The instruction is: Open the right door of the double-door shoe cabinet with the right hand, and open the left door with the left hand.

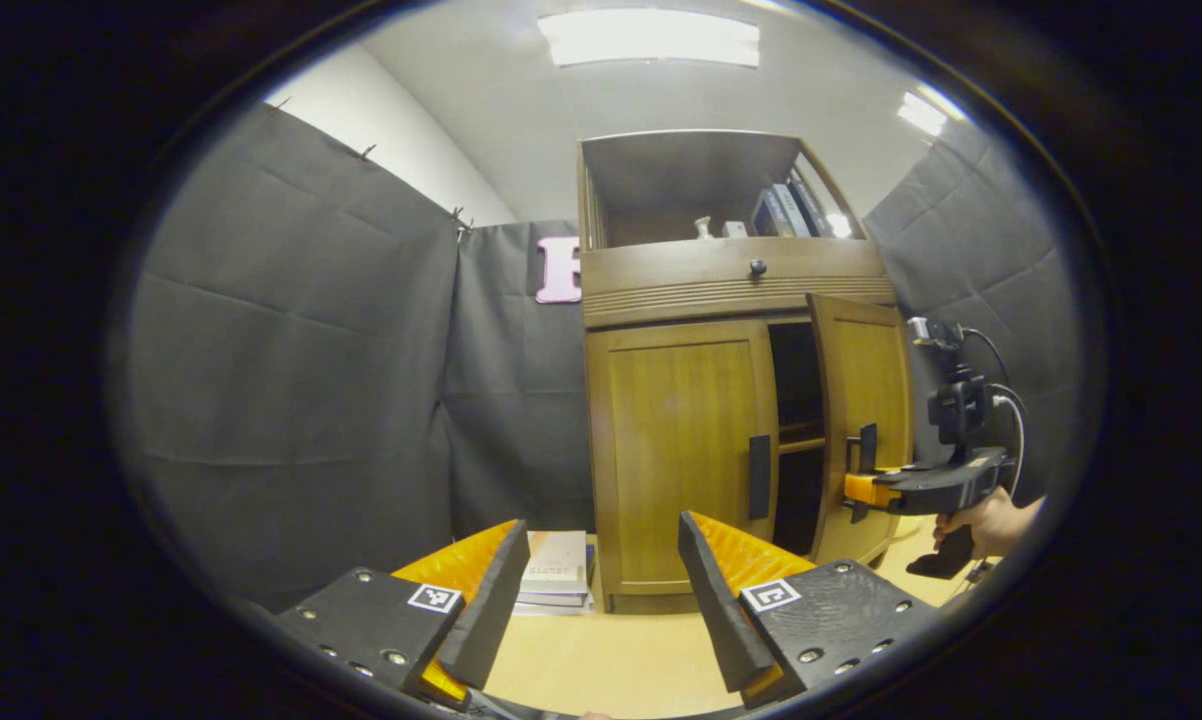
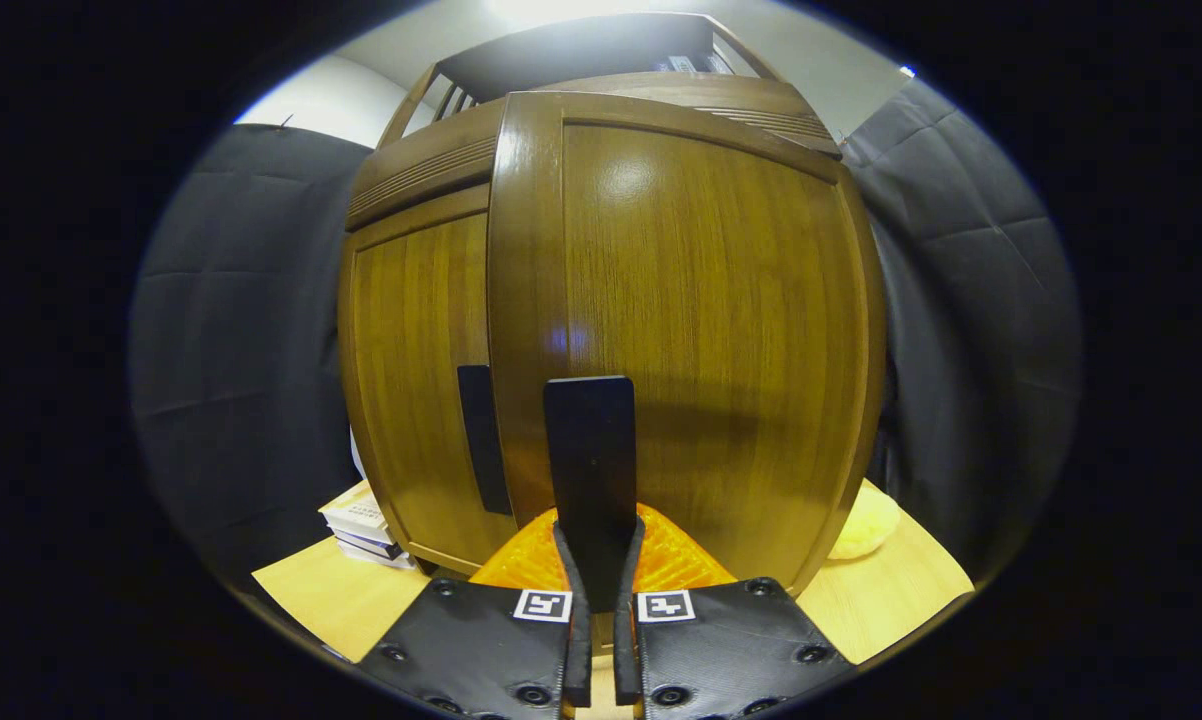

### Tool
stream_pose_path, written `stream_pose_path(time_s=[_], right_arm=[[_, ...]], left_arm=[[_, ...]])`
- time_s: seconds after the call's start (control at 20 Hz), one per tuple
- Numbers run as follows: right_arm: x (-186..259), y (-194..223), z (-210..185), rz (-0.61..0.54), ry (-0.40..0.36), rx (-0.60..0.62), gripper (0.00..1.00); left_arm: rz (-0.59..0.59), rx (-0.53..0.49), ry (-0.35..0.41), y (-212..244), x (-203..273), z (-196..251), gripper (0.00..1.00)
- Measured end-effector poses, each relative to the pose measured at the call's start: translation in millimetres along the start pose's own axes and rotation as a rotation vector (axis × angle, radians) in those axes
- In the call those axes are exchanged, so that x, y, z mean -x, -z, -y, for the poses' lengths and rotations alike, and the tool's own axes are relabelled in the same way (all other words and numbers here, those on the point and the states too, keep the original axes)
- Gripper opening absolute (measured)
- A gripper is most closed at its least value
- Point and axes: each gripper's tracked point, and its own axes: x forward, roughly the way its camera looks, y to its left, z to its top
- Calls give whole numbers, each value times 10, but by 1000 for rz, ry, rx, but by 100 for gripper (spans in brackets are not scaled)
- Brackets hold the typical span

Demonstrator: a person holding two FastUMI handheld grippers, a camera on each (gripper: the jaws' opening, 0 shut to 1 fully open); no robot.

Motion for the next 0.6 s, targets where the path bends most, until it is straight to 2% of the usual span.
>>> stream_pose_path(time_s=[0.25,0.3,0.55,0.6], right_arm=[[148,31,93,-2,9,-6,7],[183,27,101,0,12,-8,10],[336,44,157,6,5,-19,8],[365,40,167,4,5,-18,10]], left_arm=[[17,0,11,-34,24,10,87],[18,3,12,-44,33,11,87],[34,12,18,-83,71,24,87],[36,13,21,-82,73,26,87]])
